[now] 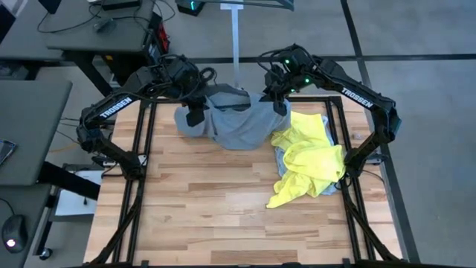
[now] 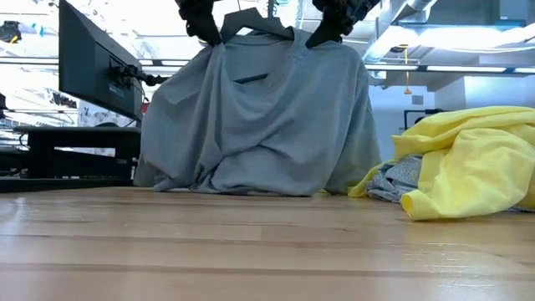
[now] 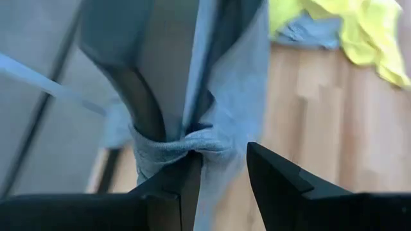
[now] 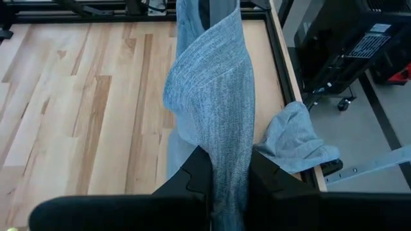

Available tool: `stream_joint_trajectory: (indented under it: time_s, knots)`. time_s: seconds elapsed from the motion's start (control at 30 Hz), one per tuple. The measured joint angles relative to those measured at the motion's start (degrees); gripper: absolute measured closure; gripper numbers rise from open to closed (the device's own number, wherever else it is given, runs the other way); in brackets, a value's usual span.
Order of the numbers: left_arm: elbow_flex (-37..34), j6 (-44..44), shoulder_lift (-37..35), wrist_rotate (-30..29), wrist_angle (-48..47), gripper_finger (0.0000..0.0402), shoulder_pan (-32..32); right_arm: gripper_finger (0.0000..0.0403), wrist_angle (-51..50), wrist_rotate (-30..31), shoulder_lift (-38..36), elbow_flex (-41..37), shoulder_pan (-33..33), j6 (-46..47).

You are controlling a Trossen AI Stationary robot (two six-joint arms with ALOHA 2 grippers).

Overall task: Hang clothes
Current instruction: Hang the gray shirt on the black hanger

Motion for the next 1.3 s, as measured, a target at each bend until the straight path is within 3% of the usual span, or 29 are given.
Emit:
stream_joint_trajectory:
  time_s: [0.13, 0.6, 0.93, 1.3]
  knots:
    - [-0.1, -1.9, -0.8, 0.2, 5.1, 0.029, 0.0, 0.0371, 0.6, 0.0, 0.0, 0.1, 0.1, 0.0]
    - [-0.8, -1.9, -1.1, -1.7, 6.3, 0.029, 0.1, 0.0371, 2.1, -0.1, 0.0, 0.0, 0.1, 2.0]
    - [-3.4, 6.1, -1.3, -8.2, 2.0, 0.029, -1.6, 0.0371, 3.5, -2.0, 0.2, -0.4, -2.1, 6.7]
    - [-3.4, 2.4, -8.0, -9.0, 4.9, 0.029, -2.0, 0.0371, 4.3, -1.7, 0.2, -0.3, -2.5, 7.8]
